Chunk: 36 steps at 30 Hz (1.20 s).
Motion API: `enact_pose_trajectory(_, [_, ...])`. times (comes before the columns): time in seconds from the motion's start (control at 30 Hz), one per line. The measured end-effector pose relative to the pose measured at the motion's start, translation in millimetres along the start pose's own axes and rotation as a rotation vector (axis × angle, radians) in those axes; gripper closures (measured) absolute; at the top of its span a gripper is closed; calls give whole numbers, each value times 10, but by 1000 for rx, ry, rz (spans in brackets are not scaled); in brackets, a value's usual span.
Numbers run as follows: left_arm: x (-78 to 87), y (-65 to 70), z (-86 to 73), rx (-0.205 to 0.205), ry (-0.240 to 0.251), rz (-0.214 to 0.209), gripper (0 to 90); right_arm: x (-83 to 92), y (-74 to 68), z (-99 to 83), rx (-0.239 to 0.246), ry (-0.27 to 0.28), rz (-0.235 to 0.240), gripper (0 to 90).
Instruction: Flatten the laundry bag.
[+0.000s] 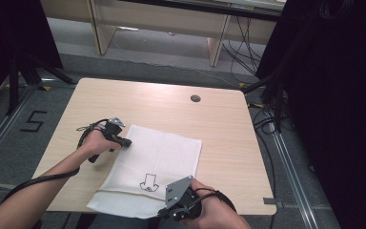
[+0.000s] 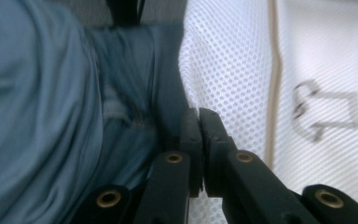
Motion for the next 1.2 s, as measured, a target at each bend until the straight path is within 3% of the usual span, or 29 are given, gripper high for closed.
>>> enact_pose_trajectory(0.03, [-2, -8, 4, 6, 2, 11, 856, -35, 4, -45, -8, -19, 16, 897])
enact_pose_trajectory(0.07, [-29, 4, 45, 52, 41, 25, 854, -67, 13, -92, -20, -38, 20, 897])
enact_pose_trajectory(0.1, [-27, -14, 40, 39, 36, 30, 854, -105, 39, -129, -22, -43, 24, 895])
enact_pose_trajectory(0.17, [-36, -34, 57, 52, 45, 51, 852, -144, 66, -195, -59, -65, 23, 895])
enact_pose_trajectory(0.23, [-41, -61, 67, 48, 45, 70, 850, -192, 171, -260, -53, -82, -11, 893])
enact_pose_trajectory(0.3, [-48, -86, 80, 54, 44, 95, 846, -222, 234, -306, -78, -84, -23, 893])
enact_pose_trajectory(0.4, [-53, -114, 94, 28, 29, 125, 824, -251, 321, -354, -113, -83, -37, 889])
enact_pose_trajectory(0.43, [-53, -122, 102, 15, 24, 142, 751, -262, 357, -376, -160, -82, -49, 885])
enact_pose_trajectory(0.47, [-56, -129, 116, -1, 27, 160, 751, -262, 357, -376, -160, -82, -49, 885])
enact_pose_trajectory(0.53, [-44, -83, 135, -20, 24, 165, 681, -255, 422, -408, -187, -83, -73, 876])
enact_pose_trajectory(0.57, [-13, 0, 170, -52, 36, 175, 668, -253, 426, -413, -200, -77, -69, 874])
enact_pose_trajectory(0.6, [-13, 0, 170, -52, 36, 175, 658, -253, 426, -413, -200, -77, -69, 874])
enact_pose_trajectory(0.67, [36, 135, 206, -69, 51, 143, 651, -246, 462, -420, -203, -72, -79, 870])
enact_pose_trajectory(0.7, [61, 194, 220, -83, 58, 140, 650, -232, 460, -431, -228, -78, -87, 868])
enact_pose_trajectory(0.73, [86, 261, 226, -96, 60, 127, 650, -233, 484, -427, -206, -73, -91, 867])
enact_pose_trajectory(0.77, [108, 332, 228, -103, 63, 112, 655, -244, 477, -436, -228, -77, -94, 866])
enact_pose_trajectory(0.9, [168, 606, 181, -151, 58, 48, 652, -282, 471, -442, -241, -86, -99, 863])
enact_pose_trajectory(0.97, [174, 719, 143, -155, 55, 18, 645, -324, 489, -431, -263, -87, -104, 853])
enact_pose_trajectory(1.07, [149, 797, 79, -162, 46, -5, 635, -349, 527, -417, -268, -82, -110, 848])
enact_pose_trajectory(1.2, [112, 796, 21, -163, 47, 1, 624, -382, 562, -400, -303, -88, -125, 846])
Point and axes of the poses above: each handheld gripper's, and its own axes: x roughly backward along the jaws, z roughly out of its top, y roughly to its right, the point moved 10 cm from there along -x, roughly forward along the jaws, and after that the axes turned 3 degrees about -x, right-handed, at the moved point
